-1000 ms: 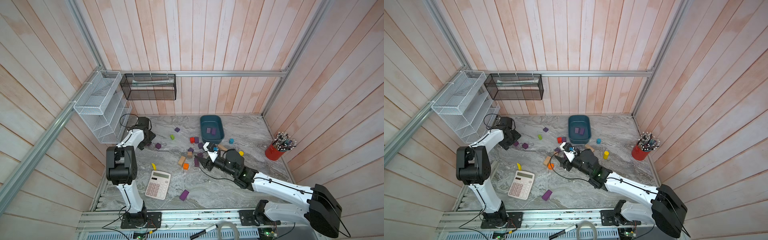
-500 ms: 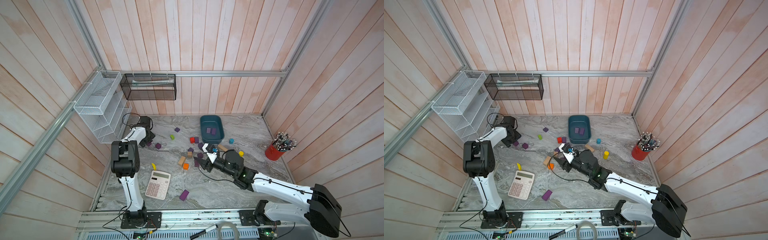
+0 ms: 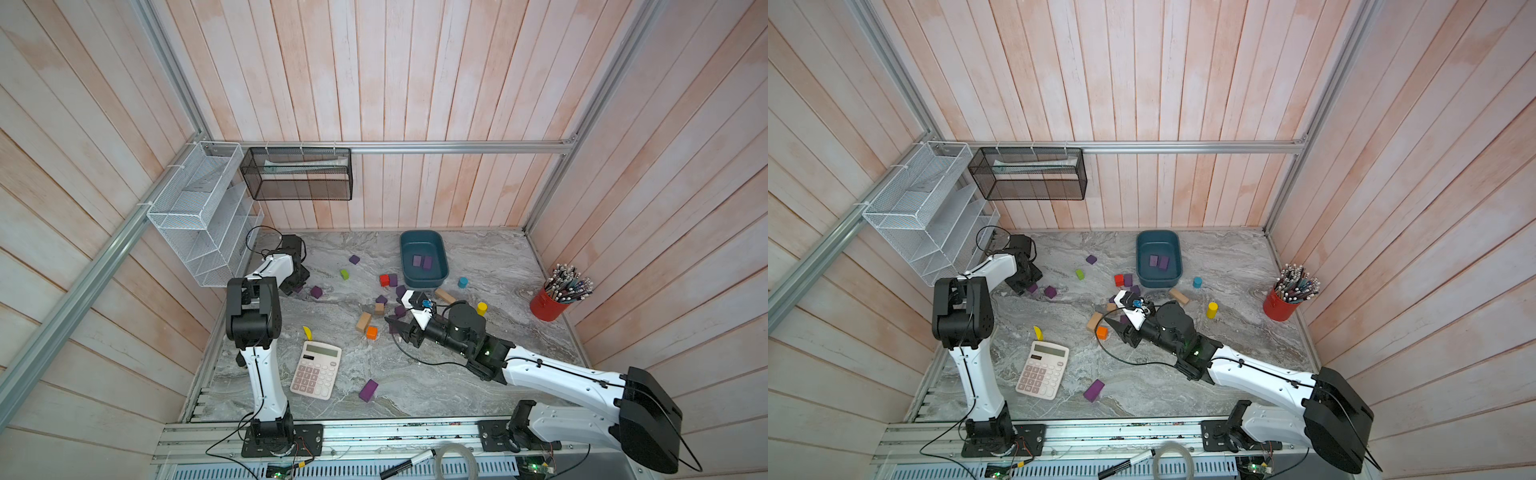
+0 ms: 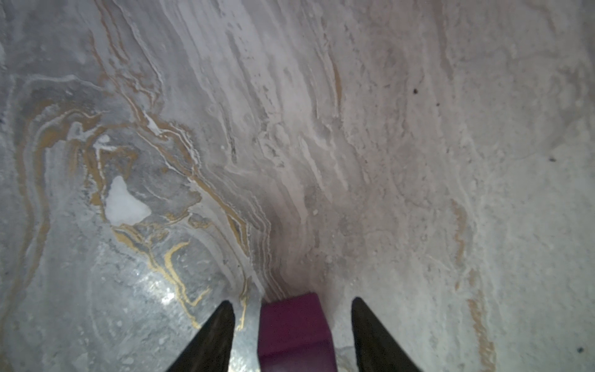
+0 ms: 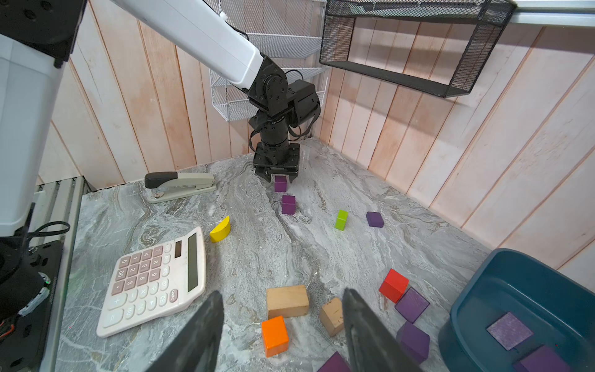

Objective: Pick purple bricks into the storage bin
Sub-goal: Pick up the building block from the center of the board.

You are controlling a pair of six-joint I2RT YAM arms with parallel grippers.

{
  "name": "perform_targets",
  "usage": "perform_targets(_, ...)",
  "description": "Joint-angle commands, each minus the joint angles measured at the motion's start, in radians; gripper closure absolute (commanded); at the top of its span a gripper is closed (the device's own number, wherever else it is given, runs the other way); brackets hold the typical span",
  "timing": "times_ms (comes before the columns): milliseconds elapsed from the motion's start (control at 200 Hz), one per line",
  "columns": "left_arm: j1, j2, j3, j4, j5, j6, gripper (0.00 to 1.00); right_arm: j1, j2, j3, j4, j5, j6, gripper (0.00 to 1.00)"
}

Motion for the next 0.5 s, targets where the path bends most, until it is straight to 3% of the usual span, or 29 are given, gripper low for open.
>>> perform_targets(0, 0.01, 0.022, 0.035, -0.001, -0.008, -0.002, 0.42, 0.006, 0.017, 0.024, -0.006, 0.015, -0.009, 0.39)
perform_targets(100, 0.009, 0.02, 0.035, -0.006, -0.009, -0.001, 0.5, 0.008, 0.023, 0.03, -0.011, 0.014, -0.009, 0.39)
perform_targets(495, 0.01, 0.015, 0.022, -0.015, 0.025, 0.0, 0.49, 0.009, 0.027, 0.032, -0.016, 0.027, -0.01, 0.39)
